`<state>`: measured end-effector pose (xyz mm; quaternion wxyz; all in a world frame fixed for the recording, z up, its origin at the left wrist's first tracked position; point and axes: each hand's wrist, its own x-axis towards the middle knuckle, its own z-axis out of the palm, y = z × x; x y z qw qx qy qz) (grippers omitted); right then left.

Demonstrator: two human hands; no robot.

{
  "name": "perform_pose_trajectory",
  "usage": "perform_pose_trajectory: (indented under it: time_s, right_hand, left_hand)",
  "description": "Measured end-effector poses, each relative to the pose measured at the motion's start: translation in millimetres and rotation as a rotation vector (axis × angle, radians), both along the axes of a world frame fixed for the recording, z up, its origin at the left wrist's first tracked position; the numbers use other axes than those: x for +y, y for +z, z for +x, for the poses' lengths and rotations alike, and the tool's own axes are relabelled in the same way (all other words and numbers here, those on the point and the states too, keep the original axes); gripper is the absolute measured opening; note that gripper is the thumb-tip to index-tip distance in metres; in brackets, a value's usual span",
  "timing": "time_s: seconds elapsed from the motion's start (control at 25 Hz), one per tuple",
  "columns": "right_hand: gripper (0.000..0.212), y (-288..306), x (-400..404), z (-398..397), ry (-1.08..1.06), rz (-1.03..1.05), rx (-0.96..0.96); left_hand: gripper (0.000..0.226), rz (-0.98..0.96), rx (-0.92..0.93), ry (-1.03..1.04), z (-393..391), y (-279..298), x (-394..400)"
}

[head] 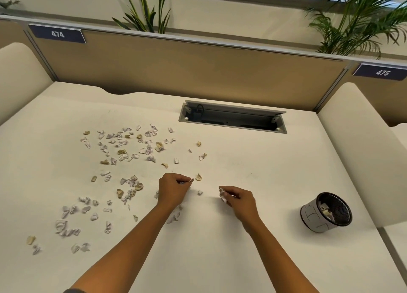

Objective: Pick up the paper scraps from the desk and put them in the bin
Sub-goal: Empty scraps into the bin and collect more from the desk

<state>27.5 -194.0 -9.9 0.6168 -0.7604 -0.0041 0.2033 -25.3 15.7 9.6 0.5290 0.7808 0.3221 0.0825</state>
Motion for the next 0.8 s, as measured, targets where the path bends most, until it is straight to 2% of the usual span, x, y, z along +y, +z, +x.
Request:
perform_pose_trajectory:
  time_s: [0.16, 0.28, 0.36, 0.56, 0.68, 0.8]
  right_hand:
    - [0.017, 13.0, -44.7, -5.0, -0.143, 0.270, 0.154]
    - [0.018, 32.0, -73.5, 0.8, -0.231, 0.299, 0.080]
    - [0.018, 48.0, -98.9, 7.3, -0.304, 0.226, -0.061]
    - [0.021, 78.2, -170.4, 16.3, -0.522, -0.158, -0.385]
    - [0.021, 80.0, -198.2, 18.4, -0.593, -0.287, -0.477]
    - [0.020, 70.1, -214.2, 19.8, -0.583, -0.342, -0.465]
  left_hand:
    - [0.008, -0.005, 0.019, -0.032, 6.2, 2.7, -22.7]
    - [0.010, -0.017, 0.023, -0.061, 13.1, 6.8, -36.4]
    - [0.011, -0.027, 0.017, -0.076, 17.0, 9.6, -44.9]
    - [0.008, -0.016, 0.025, -0.128, 20.7, 15.2, -65.4]
    - [0.004, -0.028, -0.002, -0.176, 25.9, 23.9, -85.6]
    - [0.004, -0.035, -0.027, -0.263, 35.6, 35.4, -114.1]
